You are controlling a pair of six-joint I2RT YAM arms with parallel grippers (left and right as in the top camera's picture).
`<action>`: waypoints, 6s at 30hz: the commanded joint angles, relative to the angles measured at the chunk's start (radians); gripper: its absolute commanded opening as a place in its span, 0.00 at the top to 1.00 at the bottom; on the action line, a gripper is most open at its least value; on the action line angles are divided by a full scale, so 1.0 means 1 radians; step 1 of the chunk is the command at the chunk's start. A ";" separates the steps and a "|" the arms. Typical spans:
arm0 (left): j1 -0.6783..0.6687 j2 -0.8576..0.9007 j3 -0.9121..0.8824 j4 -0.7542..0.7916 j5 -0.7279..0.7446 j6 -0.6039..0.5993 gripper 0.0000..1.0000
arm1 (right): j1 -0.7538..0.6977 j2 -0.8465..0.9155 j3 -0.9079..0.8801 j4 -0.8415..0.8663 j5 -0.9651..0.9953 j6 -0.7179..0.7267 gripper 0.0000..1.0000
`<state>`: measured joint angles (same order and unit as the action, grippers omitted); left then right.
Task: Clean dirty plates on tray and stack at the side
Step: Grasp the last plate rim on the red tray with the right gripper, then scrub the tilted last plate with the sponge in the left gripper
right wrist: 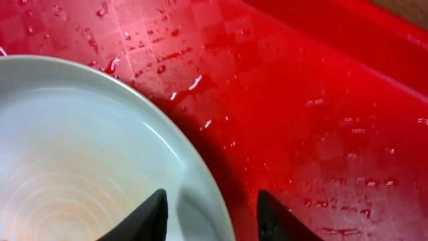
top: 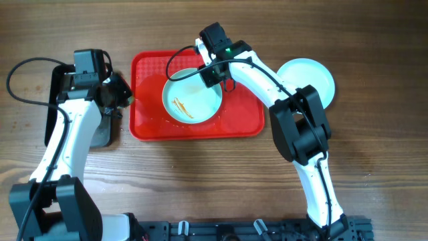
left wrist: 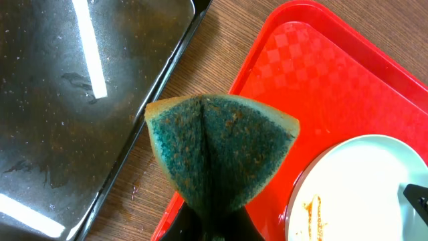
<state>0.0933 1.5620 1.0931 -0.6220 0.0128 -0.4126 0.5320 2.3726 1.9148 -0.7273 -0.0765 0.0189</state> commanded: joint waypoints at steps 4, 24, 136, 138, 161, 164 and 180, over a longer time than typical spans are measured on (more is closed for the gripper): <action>0.000 0.005 0.004 0.004 -0.013 0.012 0.96 | -0.005 0.019 0.007 -0.089 0.040 0.257 0.91; 0.000 0.005 0.004 0.063 0.104 0.084 0.96 | -0.005 0.020 0.007 -0.164 -0.066 0.447 0.96; -0.282 0.402 0.011 -0.071 0.208 -0.040 0.96 | -0.005 0.027 -0.013 -0.171 -0.169 0.426 0.96; -0.256 0.401 0.046 -0.080 0.212 -0.040 0.96 | -0.005 0.027 -0.013 -0.171 -0.169 0.426 0.96; -0.010 0.261 0.316 -0.160 0.489 0.064 0.96 | -0.051 0.027 0.077 0.023 -0.313 0.023 0.37; -0.011 0.229 0.316 -0.161 0.219 -0.002 0.96 | -0.021 0.039 0.077 0.026 -0.279 -0.016 0.42; -0.022 0.237 0.314 -0.156 0.097 -0.045 0.96 | 0.046 0.090 0.077 -0.140 0.089 0.462 0.96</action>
<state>0.0788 1.8042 1.3941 -0.7818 0.1265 -0.4480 0.5983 2.4332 2.0098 -0.8013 -0.0185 0.2844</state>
